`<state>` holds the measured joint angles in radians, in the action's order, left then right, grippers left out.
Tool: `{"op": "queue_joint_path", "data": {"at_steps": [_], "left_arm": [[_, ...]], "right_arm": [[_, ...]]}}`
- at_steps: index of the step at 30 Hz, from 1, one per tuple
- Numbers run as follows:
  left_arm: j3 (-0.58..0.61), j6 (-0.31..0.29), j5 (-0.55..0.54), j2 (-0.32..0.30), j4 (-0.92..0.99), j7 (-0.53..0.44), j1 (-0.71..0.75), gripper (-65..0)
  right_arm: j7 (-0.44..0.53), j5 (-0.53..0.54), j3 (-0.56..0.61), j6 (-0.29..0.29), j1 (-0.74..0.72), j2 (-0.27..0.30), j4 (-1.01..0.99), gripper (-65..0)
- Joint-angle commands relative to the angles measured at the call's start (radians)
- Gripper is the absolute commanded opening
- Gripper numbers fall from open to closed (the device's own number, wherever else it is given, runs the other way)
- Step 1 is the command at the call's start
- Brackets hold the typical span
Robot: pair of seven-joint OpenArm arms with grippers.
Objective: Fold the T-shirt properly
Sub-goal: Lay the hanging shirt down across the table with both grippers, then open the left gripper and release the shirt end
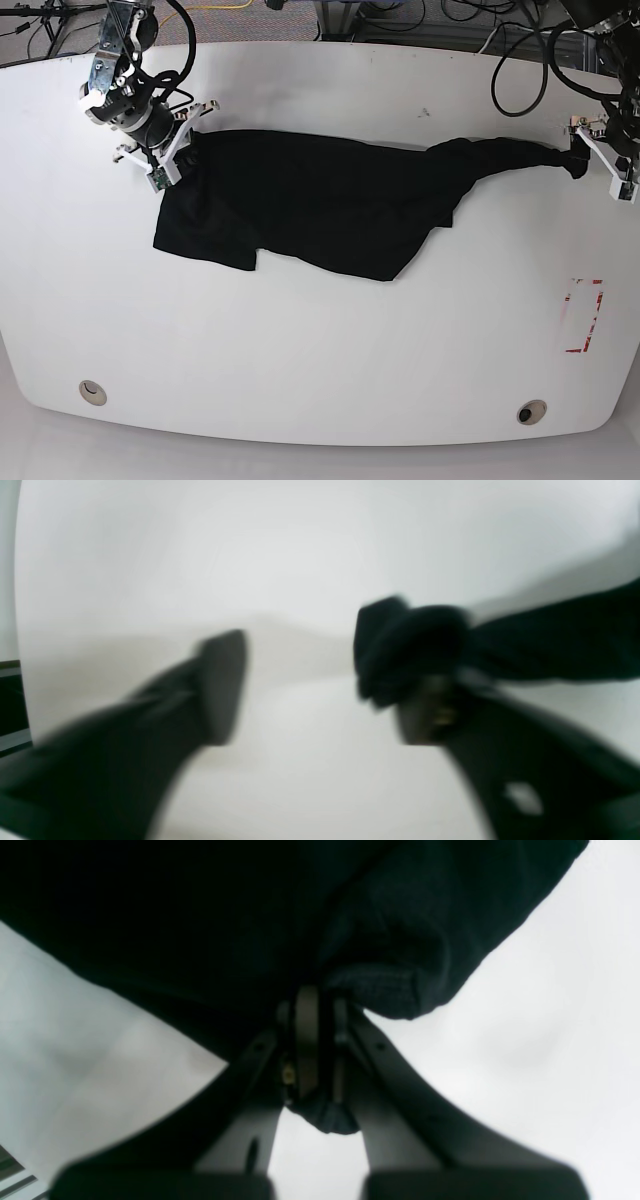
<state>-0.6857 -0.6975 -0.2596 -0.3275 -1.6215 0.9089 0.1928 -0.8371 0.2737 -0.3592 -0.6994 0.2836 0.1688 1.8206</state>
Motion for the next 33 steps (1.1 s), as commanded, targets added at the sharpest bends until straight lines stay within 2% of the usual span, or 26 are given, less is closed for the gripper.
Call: {"op": "queue_joint_path", "data": {"at_steps": [1,3,8,11,14,17,22,27,33], "left_arm": [[-0.007,-0.001,-0.014,-0.022,-0.024,-0.014,-0.006,-13.7],[-0.007,-0.001,-0.022,-0.022,-0.026,-0.012,-0.008,-13.7],[-0.039,-0.001,-0.188,-0.023,-0.026,0.000,-0.009,-13.7],[-0.059,-0.001,-0.323,-0.035,-0.026,0.083,-0.013,-13.7],[-0.056,-0.001,-0.473,-0.068,-0.023,0.206,-0.031,-13.7],[-0.065,-0.001,-0.616,-0.074,-0.021,0.310,-0.069,-13.7],[-0.131,-0.001,-0.762,-0.077,-0.023,0.405,-0.091,-13.7],[-0.196,-0.001,-0.847,-0.078,-0.024,0.445,-0.117,-13.7],[-0.207,-0.001,-0.812,-0.078,-0.018,0.445,-0.138,-13.7]], "right_arm": [[0.023,0.014,-0.001,0.002,-0.007,0.008,0.021,-65.0],[0.023,0.014,-0.001,0.002,-0.008,0.008,0.021,-65.0],[0.023,0.014,0.001,0.002,-0.013,0.007,0.021,-65.0],[0.023,0.014,0.001,0.002,-0.014,0.007,0.021,-65.0],[0.023,0.014,0.001,0.002,-0.014,0.007,0.021,-65.0],[0.023,0.014,0.001,0.002,-0.014,0.007,0.021,-65.0],[0.023,0.014,0.001,0.002,-0.014,0.007,0.021,-65.0],[0.023,0.014,0.001,0.002,-0.024,0.007,0.021,-65.0],[0.023,0.014,0.001,0.002,-0.024,0.007,0.021,-65.0]]}}
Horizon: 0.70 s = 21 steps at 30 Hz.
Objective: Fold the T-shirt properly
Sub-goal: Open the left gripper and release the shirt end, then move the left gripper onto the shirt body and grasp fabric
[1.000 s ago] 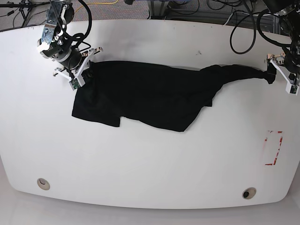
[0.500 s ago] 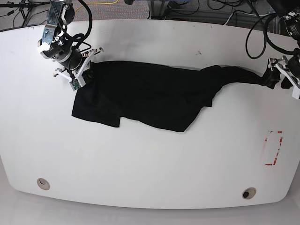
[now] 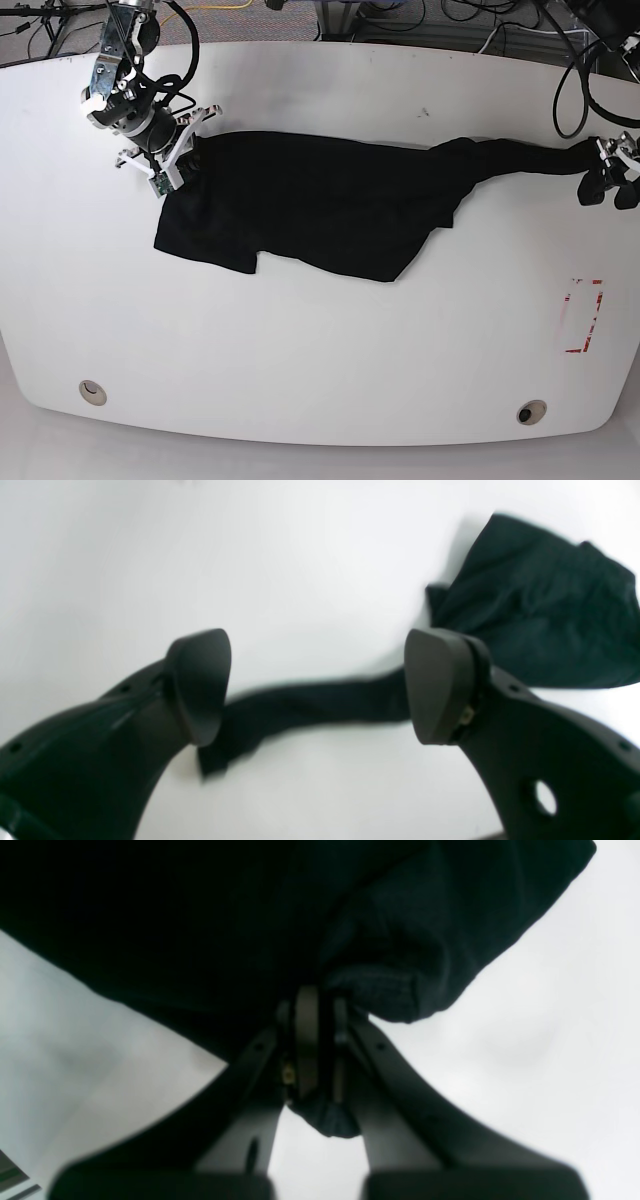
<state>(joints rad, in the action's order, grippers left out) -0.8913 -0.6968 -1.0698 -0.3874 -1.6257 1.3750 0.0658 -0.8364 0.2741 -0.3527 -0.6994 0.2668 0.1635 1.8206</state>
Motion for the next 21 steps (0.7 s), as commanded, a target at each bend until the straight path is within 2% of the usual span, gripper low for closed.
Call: {"op": "queue_joint_path", "data": {"at_steps": [1,9,12,16,21], "left_arm": [[0.001,-0.001,0.012,-0.018,-0.015,-0.021,-0.013,-13.7],[0.041,-0.001,0.204,-0.009,-0.012,-0.029,-0.059,-13.7],[0.042,-0.001,0.285,0.020,0.003,-0.047,-0.079,-13.7],[0.053,-0.001,0.330,0.035,0.034,-0.067,-0.099,-13.7],[0.153,-0.001,0.320,0.040,0.081,-0.070,-0.133,-13.7]], "right_arm": [[0.022,0.014,-0.006,0.002,-0.007,0.012,0.021,-65.0],[0.022,0.009,-0.004,0.002,-0.022,-0.011,0.018,-65.0],[0.022,0.009,-0.004,0.002,-0.025,-0.014,0.018,-65.0],[0.022,0.012,-0.004,0.002,-0.027,-0.015,0.017,-65.0],[0.022,0.014,-0.004,0.002,-0.028,-0.015,0.017,-65.0]]}}
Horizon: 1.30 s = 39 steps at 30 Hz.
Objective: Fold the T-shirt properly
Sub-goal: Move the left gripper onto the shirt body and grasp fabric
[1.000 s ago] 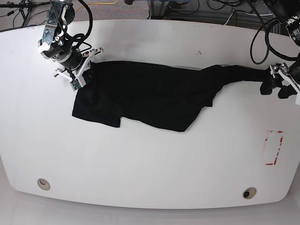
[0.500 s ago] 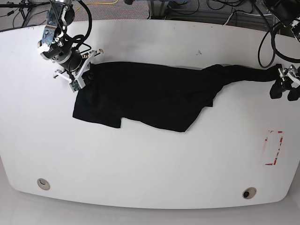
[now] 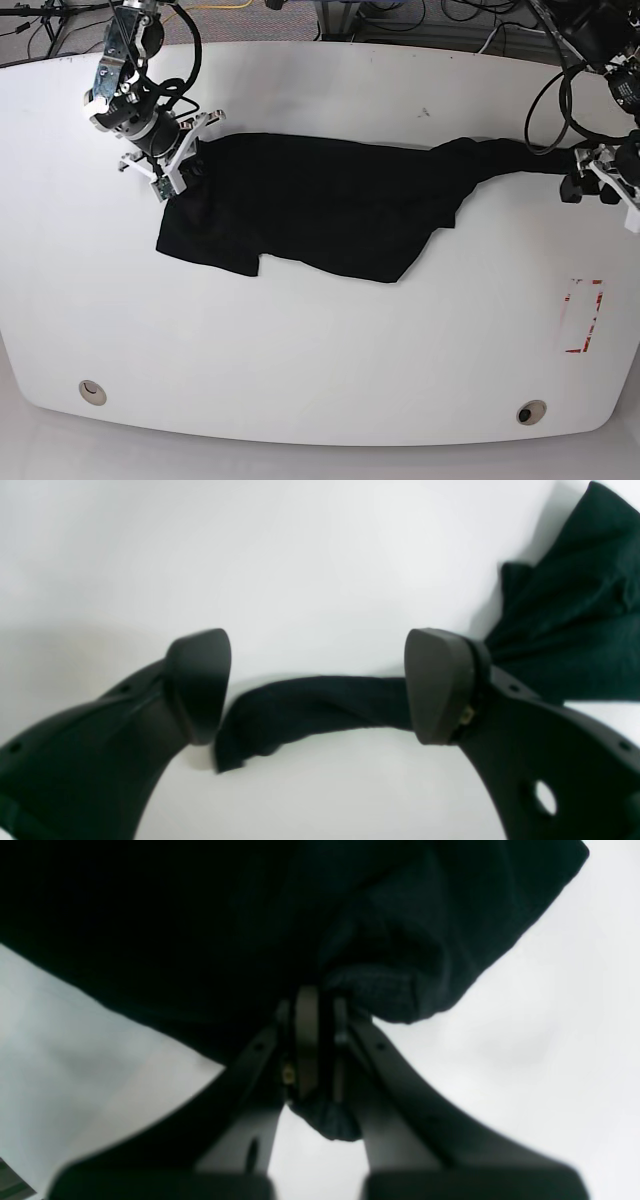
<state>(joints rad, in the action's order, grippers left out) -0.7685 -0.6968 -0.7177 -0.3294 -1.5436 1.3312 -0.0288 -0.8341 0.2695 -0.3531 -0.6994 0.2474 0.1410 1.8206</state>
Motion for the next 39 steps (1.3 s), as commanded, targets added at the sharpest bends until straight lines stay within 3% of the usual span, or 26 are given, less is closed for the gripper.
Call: {"op": "queue_joint_path", "data": {"at_steps": [1,13,17,26,39], "left_arm": [[0.053,-0.001,-0.033,-0.014,0.005,-0.026,-0.050,-13.7],[0.249,-0.001,-0.029,0.097,0.044,-0.031,-0.141,-13.9],[0.320,-0.001,-0.018,0.137,0.044,-0.092,-0.150,-13.9],[0.396,-0.001,0.112,0.187,0.044,-0.243,-0.144,-13.9],[0.464,-0.001,0.214,0.220,0.162,-0.253,-0.147,-13.9]], "right_arm": [[0.020,0.018,-0.004,0.002,-0.009,0.007,0.017,-65.0],[0.020,0.014,-0.004,0.002,-0.021,0.007,0.015,-65.0],[0.020,0.014,-0.002,0.002,-0.021,0.007,0.015,-65.0],[0.020,0.014,-0.002,0.002,-0.023,0.007,0.015,-65.0],[0.019,0.014,-0.002,0.002,-0.035,0.007,0.015,-65.0]]}}
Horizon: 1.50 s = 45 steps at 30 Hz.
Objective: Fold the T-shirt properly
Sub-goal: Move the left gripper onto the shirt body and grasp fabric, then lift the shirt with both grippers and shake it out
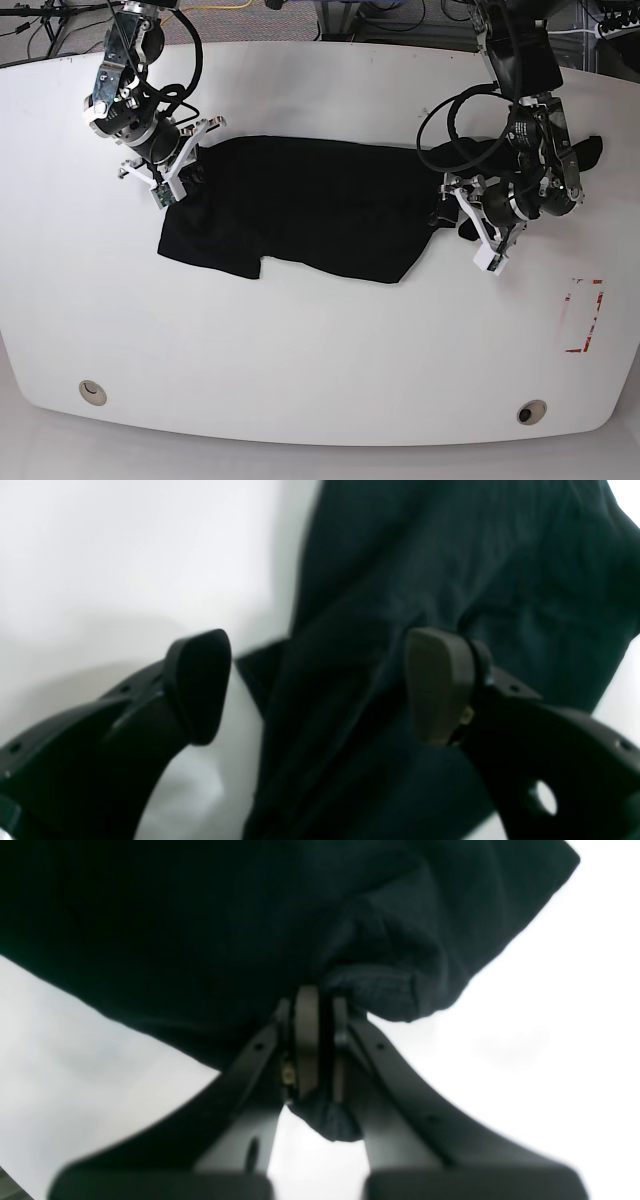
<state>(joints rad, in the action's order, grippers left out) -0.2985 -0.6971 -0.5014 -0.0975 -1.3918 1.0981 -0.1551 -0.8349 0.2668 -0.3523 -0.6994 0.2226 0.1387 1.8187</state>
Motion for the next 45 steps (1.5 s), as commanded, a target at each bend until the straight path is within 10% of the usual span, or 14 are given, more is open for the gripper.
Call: {"op": "queue_joint_path", "data": {"at_steps": [1,6,18,45], "left_arm": [[-0.006,-0.001,0.000,-0.005,0.029,-0.020,-0.022,-13.9],[-0.003,-0.001,0.000,0.003,0.067,-0.020,-0.018,-17.5],[0.081,-0.001,0.002,0.002,0.064,-0.020,-0.013,-64.4],[-0.055,-0.001,-0.004,-0.144,-0.449,-0.014,0.018,-64.3]], "right_arm": [[0.019,0.016,-0.003,0.002,-0.010,0.009,0.017,-65.0],[0.019,0.016,-0.003,0.002,-0.010,0.009,0.017,-65.0],[0.019,0.016,-0.003,0.002,-0.010,0.009,0.017,-65.0],[-0.014,0.015,0.026,0.011,-0.111,0.011,0.111,-65.0]]}}
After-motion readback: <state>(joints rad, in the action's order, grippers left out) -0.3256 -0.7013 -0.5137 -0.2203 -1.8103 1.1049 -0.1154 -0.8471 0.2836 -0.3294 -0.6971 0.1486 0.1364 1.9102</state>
